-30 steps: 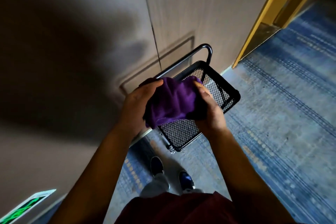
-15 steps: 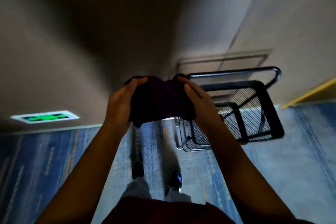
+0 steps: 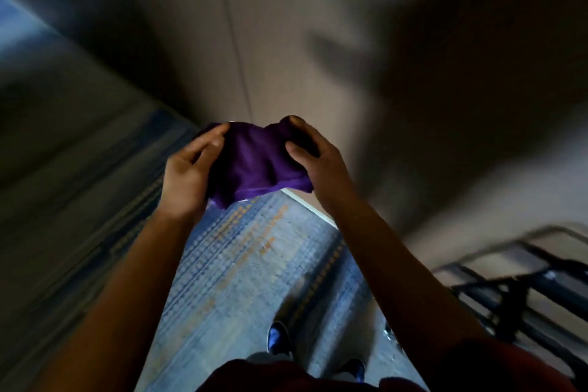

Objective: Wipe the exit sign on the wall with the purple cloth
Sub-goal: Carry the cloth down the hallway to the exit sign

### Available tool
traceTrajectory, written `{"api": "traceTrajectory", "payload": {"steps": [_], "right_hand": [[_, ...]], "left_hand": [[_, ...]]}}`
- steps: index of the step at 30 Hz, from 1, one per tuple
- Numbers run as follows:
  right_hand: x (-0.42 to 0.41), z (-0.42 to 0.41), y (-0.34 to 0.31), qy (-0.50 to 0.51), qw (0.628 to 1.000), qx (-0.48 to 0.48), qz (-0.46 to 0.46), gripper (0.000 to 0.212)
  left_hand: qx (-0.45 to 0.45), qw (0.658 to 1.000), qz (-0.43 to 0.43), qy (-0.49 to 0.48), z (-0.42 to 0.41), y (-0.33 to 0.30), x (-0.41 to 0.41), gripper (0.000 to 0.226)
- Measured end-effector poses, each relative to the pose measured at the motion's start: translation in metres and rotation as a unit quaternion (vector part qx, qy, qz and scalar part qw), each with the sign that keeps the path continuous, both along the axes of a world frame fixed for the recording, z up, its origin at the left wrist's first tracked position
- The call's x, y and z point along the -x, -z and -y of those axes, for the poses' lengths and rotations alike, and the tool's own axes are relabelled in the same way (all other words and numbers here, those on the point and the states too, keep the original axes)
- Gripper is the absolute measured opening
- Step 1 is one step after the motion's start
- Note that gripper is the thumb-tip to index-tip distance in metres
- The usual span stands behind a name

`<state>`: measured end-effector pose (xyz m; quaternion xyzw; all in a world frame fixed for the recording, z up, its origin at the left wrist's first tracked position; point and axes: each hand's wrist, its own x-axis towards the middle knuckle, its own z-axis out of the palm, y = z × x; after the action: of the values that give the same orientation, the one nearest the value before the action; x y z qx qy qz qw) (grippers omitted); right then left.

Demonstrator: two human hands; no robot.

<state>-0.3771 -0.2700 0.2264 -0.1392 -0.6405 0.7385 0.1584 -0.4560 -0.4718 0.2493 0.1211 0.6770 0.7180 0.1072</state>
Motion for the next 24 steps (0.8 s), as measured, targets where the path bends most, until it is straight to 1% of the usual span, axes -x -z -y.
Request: {"api": "traceTrajectory", "payload": {"steps": [3,6,10,13,15,17,19,21,24], "right_hand": [[0.059,0.047,-0.008,-0.05,0.998,0.019,-0.034,0.048],[0.103,0.094,-0.013,-0.09,0.994,0.034,-0.047,0.048],[0.143,0.144,-0.017,-0.139,0.989,0.012,-0.056,0.051],[0.164,0.172,-0.019,-0.17,0.984,0.023,-0.05,0.053],[0.181,0.188,-0.019,-0.194,0.979,0.027,-0.049,0.055],[0.199,0.202,-0.018,-0.216,0.975,0.03,-0.048,0.056],[0.217,0.214,-0.015,-0.235,0.97,0.047,-0.047,0.054],[0.242,0.225,-0.012,-0.254,0.964,0.071,-0.048,0.052],[0.282,0.237,-0.012,-0.268,0.956,0.112,-0.044,0.047]], "left_hand": [[0.016,0.999,-0.011,-0.038,0.058,-0.008,0.032,0.032],[0.034,0.995,-0.026,-0.089,0.109,-0.015,0.049,0.039],[0.058,0.985,-0.028,-0.162,0.159,-0.013,0.059,0.04],[0.057,0.975,-0.011,-0.213,0.186,-0.004,0.067,0.049],[0.011,0.969,0.029,-0.246,0.199,0.009,0.077,0.058],[-0.083,0.953,0.096,-0.274,0.206,0.02,0.09,0.069],[-0.147,0.936,0.13,-0.291,0.211,0.025,0.1,0.073],[-0.178,0.925,0.133,-0.309,0.217,0.025,0.113,0.067],[-0.2,0.916,0.126,-0.325,0.225,0.017,0.134,0.05]]}}
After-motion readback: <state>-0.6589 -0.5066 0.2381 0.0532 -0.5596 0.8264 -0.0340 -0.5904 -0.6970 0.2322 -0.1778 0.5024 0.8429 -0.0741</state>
